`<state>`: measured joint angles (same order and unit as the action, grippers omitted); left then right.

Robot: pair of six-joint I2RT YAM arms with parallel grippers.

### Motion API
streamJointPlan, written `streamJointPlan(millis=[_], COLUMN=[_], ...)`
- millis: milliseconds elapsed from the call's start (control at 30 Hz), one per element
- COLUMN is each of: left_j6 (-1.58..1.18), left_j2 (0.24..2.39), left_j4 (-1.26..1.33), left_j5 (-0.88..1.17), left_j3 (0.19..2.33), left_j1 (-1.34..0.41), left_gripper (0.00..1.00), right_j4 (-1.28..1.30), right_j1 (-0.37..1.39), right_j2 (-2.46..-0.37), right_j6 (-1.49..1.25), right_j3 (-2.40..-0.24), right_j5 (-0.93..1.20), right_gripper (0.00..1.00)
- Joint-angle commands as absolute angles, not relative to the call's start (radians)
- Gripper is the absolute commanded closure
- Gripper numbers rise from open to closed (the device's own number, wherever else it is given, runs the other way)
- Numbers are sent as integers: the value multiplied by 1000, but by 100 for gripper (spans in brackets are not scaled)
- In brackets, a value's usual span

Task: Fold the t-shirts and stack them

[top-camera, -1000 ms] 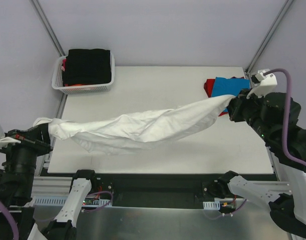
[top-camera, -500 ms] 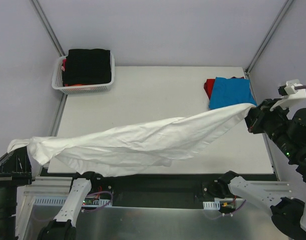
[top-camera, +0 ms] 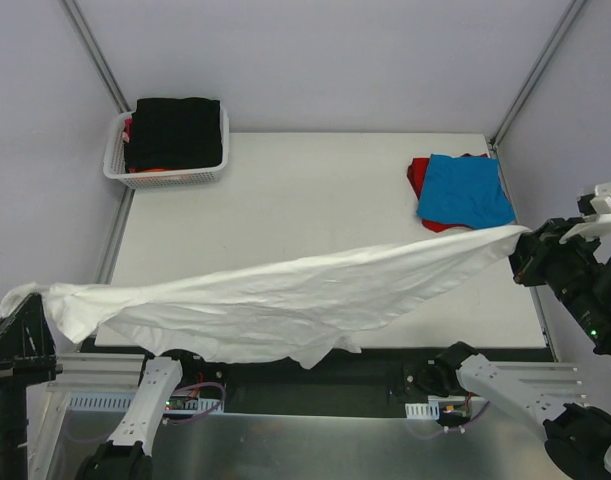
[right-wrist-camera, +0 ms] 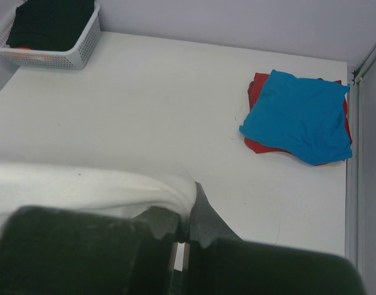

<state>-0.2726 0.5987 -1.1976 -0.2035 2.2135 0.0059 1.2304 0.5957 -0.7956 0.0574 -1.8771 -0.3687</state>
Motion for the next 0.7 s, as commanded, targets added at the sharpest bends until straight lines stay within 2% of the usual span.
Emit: streamJointPlan(millis=[0, 133, 200, 333, 667], left_j6=[-282, -281, -287, -330, -417], left_j2=[600, 615, 629, 623, 748], left_j4=[-1149, -1147, -1147, -1071, -819], left_j5=[-242, -296, -285, -287, -261], left_j3=[2134, 2001, 1938, 1713, 1369], left_j1=[3, 3, 5, 3, 3], left_gripper=[91, 92, 95, 99, 100], right_j4=[1197, 1144, 1108, 1045, 916], right_j1=[597, 598, 597, 597, 575], right_j2=[-796, -798, -807, -833, -1054], right_j6=[80, 95, 100, 92, 77], right_j3=[-1810, -1726, -1665, -1560, -1494], right_j5=[-414, -410, -399, -362, -278], right_gripper=[99, 99, 99, 99, 99])
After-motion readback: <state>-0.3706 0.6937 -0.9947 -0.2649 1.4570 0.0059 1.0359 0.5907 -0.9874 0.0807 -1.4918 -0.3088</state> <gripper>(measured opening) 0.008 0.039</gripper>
